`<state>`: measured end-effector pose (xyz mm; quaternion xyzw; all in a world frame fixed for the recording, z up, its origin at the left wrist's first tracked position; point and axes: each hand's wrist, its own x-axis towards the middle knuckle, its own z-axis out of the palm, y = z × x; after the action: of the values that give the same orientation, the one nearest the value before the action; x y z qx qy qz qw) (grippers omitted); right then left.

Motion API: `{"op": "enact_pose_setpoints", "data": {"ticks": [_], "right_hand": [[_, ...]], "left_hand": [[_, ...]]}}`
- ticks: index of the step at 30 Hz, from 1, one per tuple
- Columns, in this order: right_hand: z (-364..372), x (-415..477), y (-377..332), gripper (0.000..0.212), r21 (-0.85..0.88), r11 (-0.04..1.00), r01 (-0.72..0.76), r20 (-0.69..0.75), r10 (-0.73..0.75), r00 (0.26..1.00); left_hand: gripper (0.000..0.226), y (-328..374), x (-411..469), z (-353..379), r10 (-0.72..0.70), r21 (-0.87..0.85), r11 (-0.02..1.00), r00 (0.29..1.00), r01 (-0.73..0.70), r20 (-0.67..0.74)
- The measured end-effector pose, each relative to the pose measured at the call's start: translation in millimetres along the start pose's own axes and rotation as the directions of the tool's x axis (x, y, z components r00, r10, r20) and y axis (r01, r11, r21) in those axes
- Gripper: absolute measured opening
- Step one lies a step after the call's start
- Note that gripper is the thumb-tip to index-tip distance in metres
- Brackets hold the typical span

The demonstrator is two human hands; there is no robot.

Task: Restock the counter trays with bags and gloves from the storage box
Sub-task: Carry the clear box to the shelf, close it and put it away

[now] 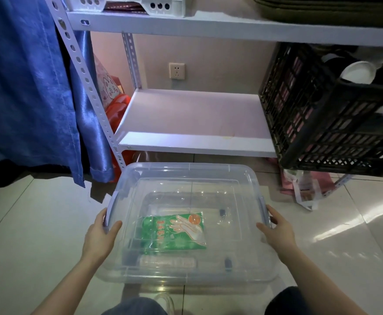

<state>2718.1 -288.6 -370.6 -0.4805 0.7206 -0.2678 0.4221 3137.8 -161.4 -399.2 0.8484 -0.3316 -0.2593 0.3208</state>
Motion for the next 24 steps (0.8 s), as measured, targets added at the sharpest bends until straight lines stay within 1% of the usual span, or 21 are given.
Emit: {"op": "enact_pose_setpoints", "data": {"ticks": [4, 6, 10, 14, 17, 21, 24], "right_hand": [[-15.0, -12.6, -19.9, 0.065, 0.057, 0.997, 0.045, 0.023, -0.046, 0.999], [-25.2, -21.1, -35.0, 0.065, 0.093, 0.992, 0.087, 0.026, -0.090, 0.996], [-50.6, -37.3, -68.8, 0.064, 0.178, 0.966, 0.186, -0.003, -0.188, 0.982], [-77.6, -49.7, -105.5, 0.065, 0.218, 0.933, 0.288, -0.057, -0.282, 0.958], [-96.5, -52.1, -132.3, 0.066, 0.240, 0.907, 0.346, -0.131, -0.323, 0.937], [-120.1, -47.9, -162.3, 0.065, 0.270, 0.873, 0.405, -0.180, -0.368, 0.912], [-132.3, -38.6, -181.2, 0.068, 0.267, 0.870, 0.415, -0.172, -0.380, 0.909]], "left_hand": [[0.054, 0.8, -14.5, -16.9, -0.053, -0.101, 0.994, 0.998, 0.049, -0.037], [0.053, 7.7, -18.5, -29.6, -0.058, -0.139, 0.989, 0.996, 0.048, -0.071], [0.048, 34.6, -26.4, -61.3, -0.003, -0.224, 0.974, 0.993, -0.024, -0.120], [0.048, 81.2, -26.6, -96.7, 0.066, -0.322, 0.941, 0.989, -0.107, -0.136], [0.049, 120.8, -23.9, -116.3, 0.119, -0.318, 0.934, 0.982, -0.161, -0.148], [0.060, 166.2, -17.2, -130.0, 0.167, -0.310, 0.922, 0.961, -0.232, -0.221], [0.059, 193.1, -1.8, -134.7, 0.203, -0.331, 0.907, 0.960, -0.258, -0.192]]}}
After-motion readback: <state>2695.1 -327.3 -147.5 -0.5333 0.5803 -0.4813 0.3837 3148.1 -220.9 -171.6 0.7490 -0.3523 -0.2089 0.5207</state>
